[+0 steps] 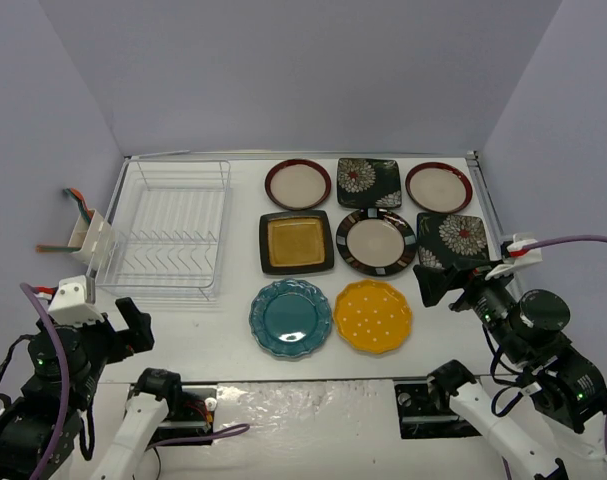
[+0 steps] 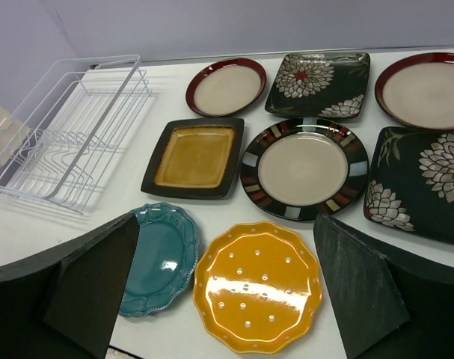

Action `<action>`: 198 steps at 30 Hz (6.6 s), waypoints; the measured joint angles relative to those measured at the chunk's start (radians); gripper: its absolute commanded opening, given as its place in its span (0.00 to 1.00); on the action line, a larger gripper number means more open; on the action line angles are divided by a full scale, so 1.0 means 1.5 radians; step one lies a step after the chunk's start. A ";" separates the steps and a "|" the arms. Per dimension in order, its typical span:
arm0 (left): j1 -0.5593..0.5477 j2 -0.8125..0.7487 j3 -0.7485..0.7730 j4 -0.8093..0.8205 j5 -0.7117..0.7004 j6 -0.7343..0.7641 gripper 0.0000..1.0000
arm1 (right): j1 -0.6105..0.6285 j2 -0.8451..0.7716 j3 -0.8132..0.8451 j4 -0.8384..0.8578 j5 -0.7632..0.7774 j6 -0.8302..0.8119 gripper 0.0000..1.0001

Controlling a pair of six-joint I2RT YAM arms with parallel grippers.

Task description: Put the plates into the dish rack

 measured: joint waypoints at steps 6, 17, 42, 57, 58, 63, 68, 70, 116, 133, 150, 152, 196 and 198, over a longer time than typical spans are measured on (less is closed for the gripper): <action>0.000 0.009 0.000 0.010 0.007 -0.004 0.97 | 0.007 0.025 -0.013 0.000 -0.025 0.023 1.00; -0.001 0.028 -0.003 0.027 0.024 -0.024 0.97 | 0.008 0.163 -0.117 0.024 -0.153 0.076 1.00; -0.002 0.042 -0.074 0.076 0.053 -0.047 0.97 | 0.271 0.488 -0.392 0.466 -0.137 0.436 0.96; -0.002 0.079 -0.090 0.133 0.084 -0.050 0.97 | 0.285 0.571 -0.396 0.535 -0.078 0.527 0.96; -0.002 0.080 -0.094 0.136 0.086 -0.050 0.97 | 0.286 0.573 -0.397 0.539 -0.072 0.530 0.95; -0.002 0.081 -0.114 0.145 0.109 -0.053 0.97 | 0.287 0.590 -0.399 0.558 -0.041 0.539 0.92; -0.002 0.070 -0.140 0.152 0.130 -0.060 0.97 | 0.287 0.619 -0.398 0.611 -0.020 0.538 0.86; -0.002 0.060 -0.152 0.153 0.137 -0.063 0.97 | 0.287 0.635 -0.397 0.640 -0.019 0.536 0.82; -0.003 0.067 -0.272 0.304 0.360 -0.232 0.97 | 0.167 0.426 -0.405 0.488 -0.126 0.436 0.00; -0.003 0.117 -0.349 0.408 0.424 -0.310 0.97 | 0.131 0.372 -0.359 0.439 -0.184 0.418 0.00; -0.107 0.261 -0.335 0.509 0.400 -0.346 0.97 | 0.106 0.354 -0.289 0.477 -0.209 0.447 0.00; -0.107 0.271 -0.328 0.523 0.400 -0.346 0.97 | 0.103 0.354 -0.274 0.492 -0.214 0.452 0.00; -0.113 0.326 -0.340 0.803 0.511 -0.475 0.00 | 0.029 0.386 -0.291 0.691 -0.319 0.509 0.44; -0.116 0.321 -0.335 0.781 0.510 -0.461 0.00 | 0.029 0.381 -0.290 0.660 -0.321 0.485 0.66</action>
